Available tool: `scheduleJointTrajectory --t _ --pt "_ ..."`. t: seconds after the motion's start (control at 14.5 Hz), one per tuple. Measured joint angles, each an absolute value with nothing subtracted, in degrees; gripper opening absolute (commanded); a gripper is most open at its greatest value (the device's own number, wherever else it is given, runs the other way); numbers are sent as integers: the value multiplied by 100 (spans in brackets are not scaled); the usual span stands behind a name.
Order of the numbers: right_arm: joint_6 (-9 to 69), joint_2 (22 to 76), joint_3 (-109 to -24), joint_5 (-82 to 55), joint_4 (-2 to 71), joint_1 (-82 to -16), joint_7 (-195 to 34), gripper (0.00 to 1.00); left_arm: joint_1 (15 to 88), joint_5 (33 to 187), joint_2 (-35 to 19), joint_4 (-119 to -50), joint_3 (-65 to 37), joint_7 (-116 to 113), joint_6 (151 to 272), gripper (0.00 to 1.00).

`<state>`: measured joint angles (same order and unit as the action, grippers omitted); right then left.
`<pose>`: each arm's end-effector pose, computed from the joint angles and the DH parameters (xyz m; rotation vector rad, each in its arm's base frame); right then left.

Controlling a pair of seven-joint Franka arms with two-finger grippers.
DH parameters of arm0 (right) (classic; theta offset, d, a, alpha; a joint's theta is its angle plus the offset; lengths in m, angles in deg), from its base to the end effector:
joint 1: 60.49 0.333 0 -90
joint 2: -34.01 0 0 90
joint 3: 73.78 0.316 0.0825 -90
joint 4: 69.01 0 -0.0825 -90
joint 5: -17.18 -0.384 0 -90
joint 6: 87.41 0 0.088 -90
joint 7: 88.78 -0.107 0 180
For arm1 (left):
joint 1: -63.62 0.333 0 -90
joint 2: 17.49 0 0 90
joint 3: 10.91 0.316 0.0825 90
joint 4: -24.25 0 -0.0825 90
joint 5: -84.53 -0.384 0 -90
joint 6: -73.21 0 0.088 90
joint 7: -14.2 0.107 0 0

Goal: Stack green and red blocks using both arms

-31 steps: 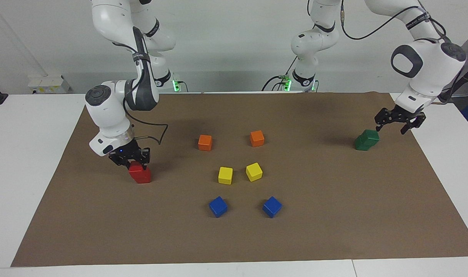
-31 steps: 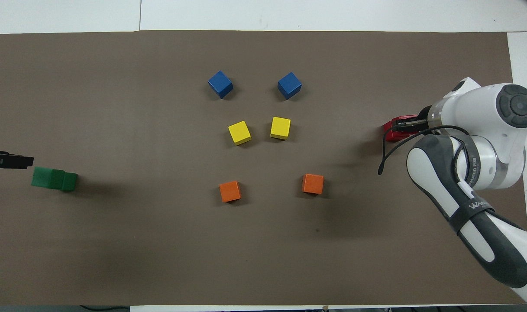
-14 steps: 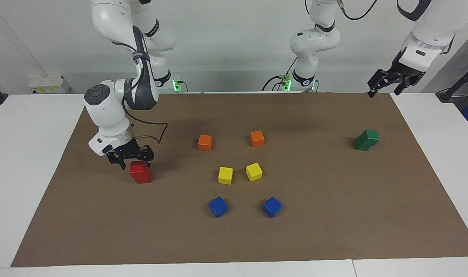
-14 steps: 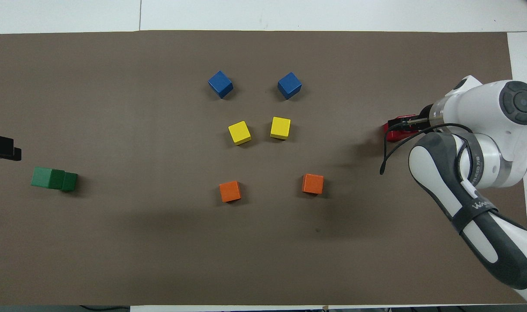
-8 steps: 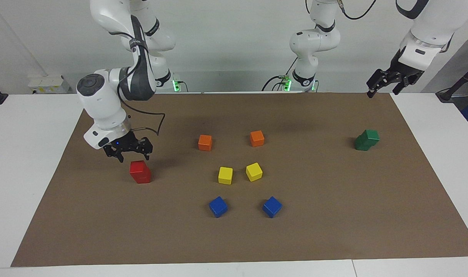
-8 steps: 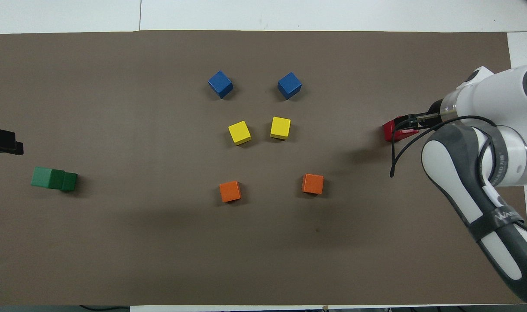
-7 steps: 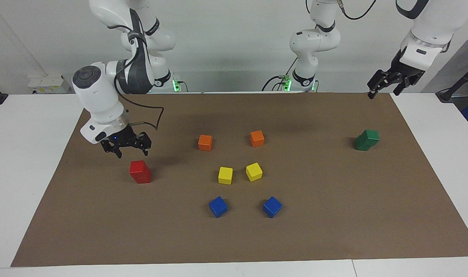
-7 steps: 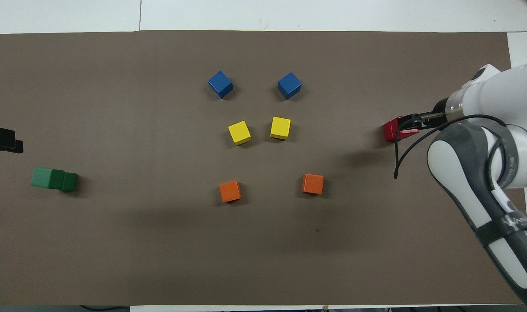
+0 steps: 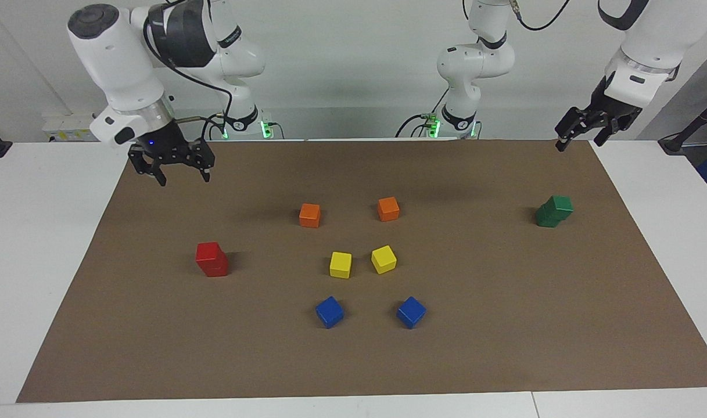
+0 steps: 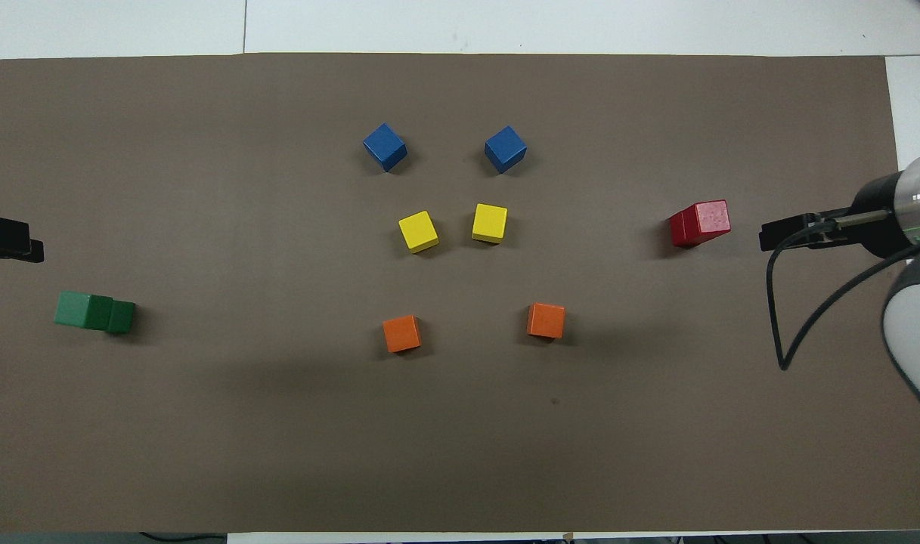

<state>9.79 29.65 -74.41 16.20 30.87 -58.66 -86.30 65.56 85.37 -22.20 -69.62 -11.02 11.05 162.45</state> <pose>0.5393 0.0127 0.5952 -3.1222 -0.0974 -0.0461 0.5270 0.0152 0.6360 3.1241 0.1355 0.0019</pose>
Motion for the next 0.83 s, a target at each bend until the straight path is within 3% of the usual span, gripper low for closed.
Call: scheduleJointTrajectory --t 0.35,0.83 --pt "-193 3288 -7463 1735 1960 -6042 -8626 100 6545 8537 -2178 -6962 -1095 1097 16285 100" --pt "-306 3539 -7467 1738 1775 -6295 -8595 100 6545 8537 -2177 -6961 -1086 1106 16330 100"
